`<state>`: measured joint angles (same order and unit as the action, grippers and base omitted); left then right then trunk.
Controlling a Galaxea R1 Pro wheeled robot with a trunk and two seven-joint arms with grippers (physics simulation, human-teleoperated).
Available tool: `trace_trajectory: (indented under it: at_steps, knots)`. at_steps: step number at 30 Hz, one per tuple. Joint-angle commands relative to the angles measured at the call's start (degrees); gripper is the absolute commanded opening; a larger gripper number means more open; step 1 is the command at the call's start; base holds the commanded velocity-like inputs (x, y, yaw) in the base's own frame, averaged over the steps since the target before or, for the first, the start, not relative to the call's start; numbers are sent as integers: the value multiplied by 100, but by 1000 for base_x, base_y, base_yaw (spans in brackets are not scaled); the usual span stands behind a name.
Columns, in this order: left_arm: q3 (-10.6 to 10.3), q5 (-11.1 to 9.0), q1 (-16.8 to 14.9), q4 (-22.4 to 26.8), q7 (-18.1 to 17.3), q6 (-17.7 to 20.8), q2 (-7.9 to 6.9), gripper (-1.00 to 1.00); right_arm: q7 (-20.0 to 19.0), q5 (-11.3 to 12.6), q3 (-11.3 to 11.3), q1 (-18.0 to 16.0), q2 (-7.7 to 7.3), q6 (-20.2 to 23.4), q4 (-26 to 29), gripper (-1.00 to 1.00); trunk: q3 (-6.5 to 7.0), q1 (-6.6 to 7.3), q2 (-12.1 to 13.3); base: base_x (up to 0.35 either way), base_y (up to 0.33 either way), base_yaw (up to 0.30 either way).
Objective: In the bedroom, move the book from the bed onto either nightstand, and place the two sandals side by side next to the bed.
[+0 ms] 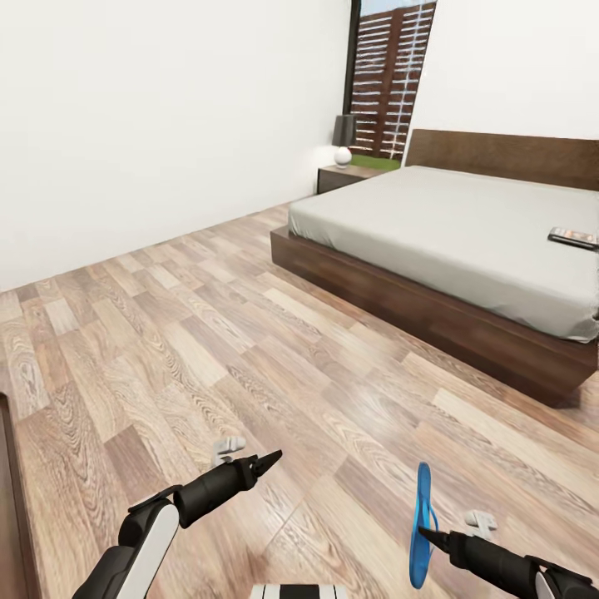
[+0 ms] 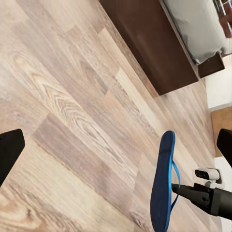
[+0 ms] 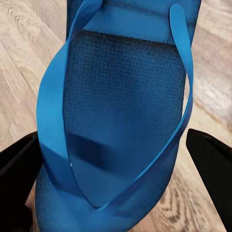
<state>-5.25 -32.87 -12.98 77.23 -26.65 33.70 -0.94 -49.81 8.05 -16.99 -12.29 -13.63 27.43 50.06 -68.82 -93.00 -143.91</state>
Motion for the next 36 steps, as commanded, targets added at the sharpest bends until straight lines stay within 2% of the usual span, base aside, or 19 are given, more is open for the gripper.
trace_trajectory:
  at_steps: [1,14,19,23,30,36]
  knots:
    - [-3,-45,-2,3,10,40,-3,100,-10,29,-7,-2,0,42,-1,-100,18,3,0,0,0,0]
    - [-11,-45,-2,-32,16,35,6,100,-4,20,-5,-2,0,40,-7,-100,306,37,17,0,0,0]
    - [-3,-39,-2,-412,15,32,32,100,17,5,25,-2,41,-12,-52,-100,417,50,24,0,0,0]
    - [-10,-19,-2,-525,19,26,36,100,16,7,43,-2,22,-39,-94,-100,506,60,29,0,0,0]
    - [-6,471,-2,-1016,20,-127,31,100,15,2,46,-2,16,-765,-1411,-100,661,78,39,0,0,0]
    - [-6,839,-2,-1619,20,-430,32,100,15,-38,50,-2,40,-979,-1703,-100,794,94,47,0,0,0]
